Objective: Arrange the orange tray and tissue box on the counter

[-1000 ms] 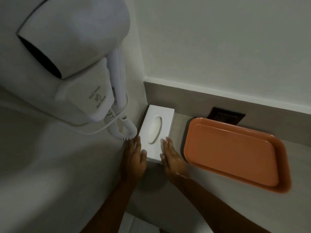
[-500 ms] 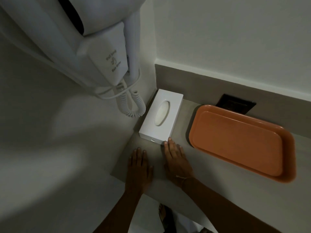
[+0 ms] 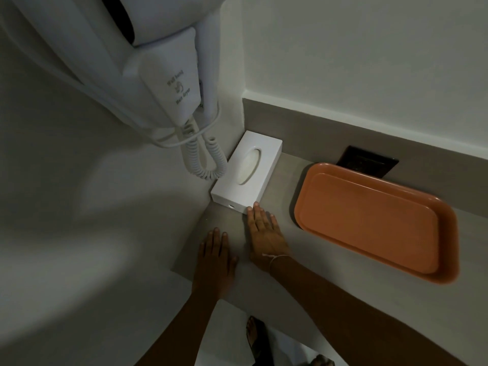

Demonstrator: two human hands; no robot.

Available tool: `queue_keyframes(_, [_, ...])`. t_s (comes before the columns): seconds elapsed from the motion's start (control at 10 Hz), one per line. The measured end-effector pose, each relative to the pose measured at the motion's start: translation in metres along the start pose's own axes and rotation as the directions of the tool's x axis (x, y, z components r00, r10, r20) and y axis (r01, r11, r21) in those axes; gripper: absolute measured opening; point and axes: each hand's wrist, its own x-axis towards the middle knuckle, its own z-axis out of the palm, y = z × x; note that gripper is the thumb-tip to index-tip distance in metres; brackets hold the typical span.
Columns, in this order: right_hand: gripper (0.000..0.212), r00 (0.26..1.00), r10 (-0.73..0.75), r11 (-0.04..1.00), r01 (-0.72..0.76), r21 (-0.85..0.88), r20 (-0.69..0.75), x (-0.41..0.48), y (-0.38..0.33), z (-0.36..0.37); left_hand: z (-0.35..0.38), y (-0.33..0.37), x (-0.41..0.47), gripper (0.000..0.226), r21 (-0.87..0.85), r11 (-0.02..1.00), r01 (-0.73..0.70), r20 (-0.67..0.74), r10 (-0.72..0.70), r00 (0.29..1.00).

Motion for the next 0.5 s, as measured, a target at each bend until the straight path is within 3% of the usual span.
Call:
queue_keyframes(0.3, [0.082, 0.998, -0.006, 0.996, 0.012, -0.084, 0.066, 0.004, 0.0, -0.009, -0.005, -0.005, 0.0, 0.07, 0.009, 0.999, -0.054, 0.048, 0.053, 0.997])
queue_keyframes(0.4, [0.082, 0.997, -0.008, 0.999, 0.011, -0.041, 0.074, 0.001, 0.002, -0.016, -0.007, -0.01, 0.002, 0.079, 0.059, 0.996, -0.069, 0.124, 0.061, 0.99])
queue_keyframes(0.5, [0.075, 0.998, -0.035, 0.999, 0.035, 0.014, 0.055, -0.005, 0.011, -0.033, -0.008, -0.008, 0.004, 0.071, 0.086, 0.992, -0.091, 0.135, 0.079, 0.988])
